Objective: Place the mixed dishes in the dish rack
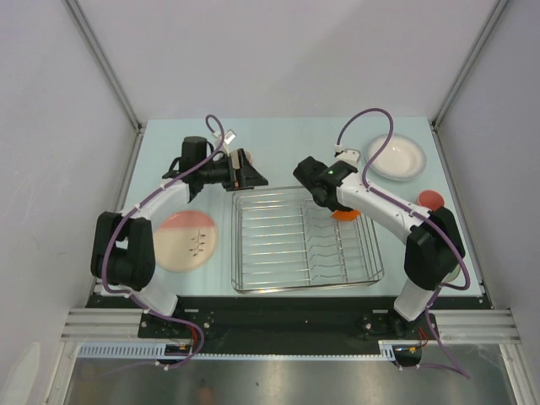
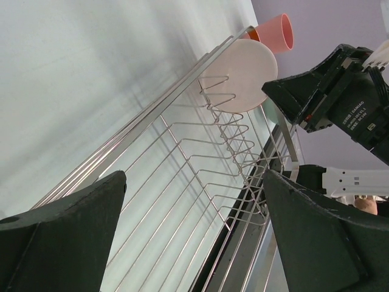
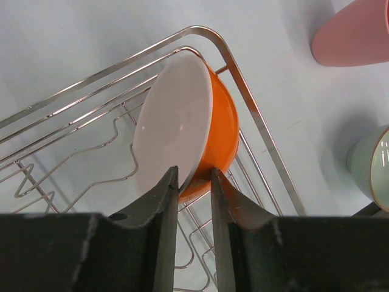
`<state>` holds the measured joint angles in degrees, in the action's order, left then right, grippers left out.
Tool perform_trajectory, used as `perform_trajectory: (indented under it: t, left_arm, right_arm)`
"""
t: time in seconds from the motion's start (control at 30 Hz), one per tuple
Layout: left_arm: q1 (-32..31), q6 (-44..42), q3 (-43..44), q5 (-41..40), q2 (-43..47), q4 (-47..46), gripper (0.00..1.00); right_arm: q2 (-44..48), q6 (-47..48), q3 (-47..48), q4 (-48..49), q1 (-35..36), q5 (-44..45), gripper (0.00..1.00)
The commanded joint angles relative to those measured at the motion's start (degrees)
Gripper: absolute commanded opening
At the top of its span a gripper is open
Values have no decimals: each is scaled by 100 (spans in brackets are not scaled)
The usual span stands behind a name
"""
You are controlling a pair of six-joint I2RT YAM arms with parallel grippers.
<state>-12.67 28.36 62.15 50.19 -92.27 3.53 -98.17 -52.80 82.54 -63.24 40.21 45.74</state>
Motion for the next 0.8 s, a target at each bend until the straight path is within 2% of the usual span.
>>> perform_trajectory:
  t: [0.0,0.1,0.2,0.23,0.4,0.53,0.77]
  left_arm:
    - [45,-173,-45,113,-63,-274,100]
    - [45,-418,-89,122,-28,-134,100]
    - [45,-796,-80,87,-10,139,100]
    - [45,-858,-89,87,7,183,100]
    - [45,-911,-115,122,34,192,100]
    - [45,-1025,-115,87,25,323,100]
    - [54,-1061,-142,34,-37,377,100]
  right_arm:
    - [-440,-196,-186,-180,-66,-320,26]
    - [-519,-196,-256,-171,-57,-293,21]
    - [-545,-143,-335,-118,-74,-232,10]
    - [-554,-109,-335,-118,-74,-171,1]
    - [-598,444,-186,14,-101,32,0]
    - [-721,963,339,-109,-22,382,0]
    - [-1055,1175,1035,-1005,497,1446,0]
